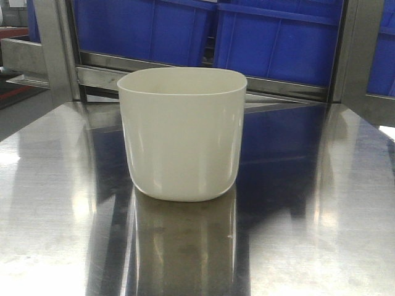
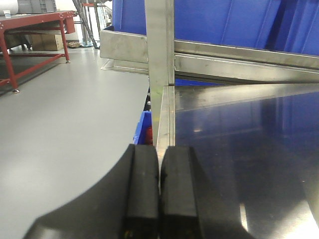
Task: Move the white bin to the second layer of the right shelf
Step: 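Lower the right gripper over the white bin's rim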
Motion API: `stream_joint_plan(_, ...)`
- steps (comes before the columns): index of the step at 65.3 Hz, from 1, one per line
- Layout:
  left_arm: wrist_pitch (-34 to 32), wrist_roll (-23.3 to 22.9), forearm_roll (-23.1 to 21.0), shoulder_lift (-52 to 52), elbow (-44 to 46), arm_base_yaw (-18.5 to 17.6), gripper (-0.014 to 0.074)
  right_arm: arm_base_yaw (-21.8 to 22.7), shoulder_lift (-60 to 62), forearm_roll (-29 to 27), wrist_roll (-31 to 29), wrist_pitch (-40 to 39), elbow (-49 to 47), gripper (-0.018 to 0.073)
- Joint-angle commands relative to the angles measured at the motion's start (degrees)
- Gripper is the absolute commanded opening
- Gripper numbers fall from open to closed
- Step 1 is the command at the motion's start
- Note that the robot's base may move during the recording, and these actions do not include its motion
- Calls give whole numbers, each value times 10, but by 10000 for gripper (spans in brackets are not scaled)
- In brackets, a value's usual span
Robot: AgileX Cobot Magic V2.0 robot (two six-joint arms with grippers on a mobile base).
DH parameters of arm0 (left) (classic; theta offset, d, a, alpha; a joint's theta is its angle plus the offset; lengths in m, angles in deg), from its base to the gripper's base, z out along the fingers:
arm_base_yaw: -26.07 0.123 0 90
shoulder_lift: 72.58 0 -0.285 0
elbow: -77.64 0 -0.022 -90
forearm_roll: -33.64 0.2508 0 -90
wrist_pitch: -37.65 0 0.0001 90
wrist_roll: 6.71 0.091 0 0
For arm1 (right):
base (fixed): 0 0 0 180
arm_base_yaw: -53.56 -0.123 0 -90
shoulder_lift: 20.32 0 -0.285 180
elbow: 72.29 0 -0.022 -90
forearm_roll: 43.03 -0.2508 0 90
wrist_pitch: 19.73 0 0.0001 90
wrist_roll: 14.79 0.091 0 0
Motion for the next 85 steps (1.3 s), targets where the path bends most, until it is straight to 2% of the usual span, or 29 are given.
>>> stream_joint_plan(1, -49, -2, 0, 9, -21, -2, 85, 2, 8, 2, -5, -58, -9, 56)
stream_joint_plan(16, -49, -2, 0, 9, -21, -2, 85, 2, 8, 2, -5, -58, -9, 56)
stream_joint_plan(29, -49, -2, 0, 9, -21, -2, 85, 2, 6, 44, -9, -58, -40, 56)
stream_joint_plan(35, -49, -2, 0, 9, -21, -2, 85, 2, -6, 49, -9, -31, -69, 56)
stream_joint_plan(46, -49, -2, 0, 9, -21, -2, 85, 2, -102, 49, -9, 108, -165, 56)
stream_joint_plan(58, -49, -2, 0, 9, -21, -2, 85, 2, -207, 36, -9, 90, -232, 56)
stream_joint_plan(64, -49, -2, 0, 9, -21, -2, 85, 1, -254, 58, -4, 100, -258, 56)
stream_joint_plan(68, -49, -2, 0, 9, -21, -2, 85, -5, -289, 73, 35, 111, -271, 56)
stream_joint_plan(72, -49, -2, 0, 9, -21, -2, 85, -20, -329, 95, 104, 117, -289, 56)
stream_joint_plan(78, -49, -2, 0, 9, -21, -2, 85, -56, -392, 145, 246, 143, -325, 57)
stream_joint_plan(85, -49, -2, 0, 9, -21, -2, 85, -111, -468, 215, 369, 203, -373, 62)
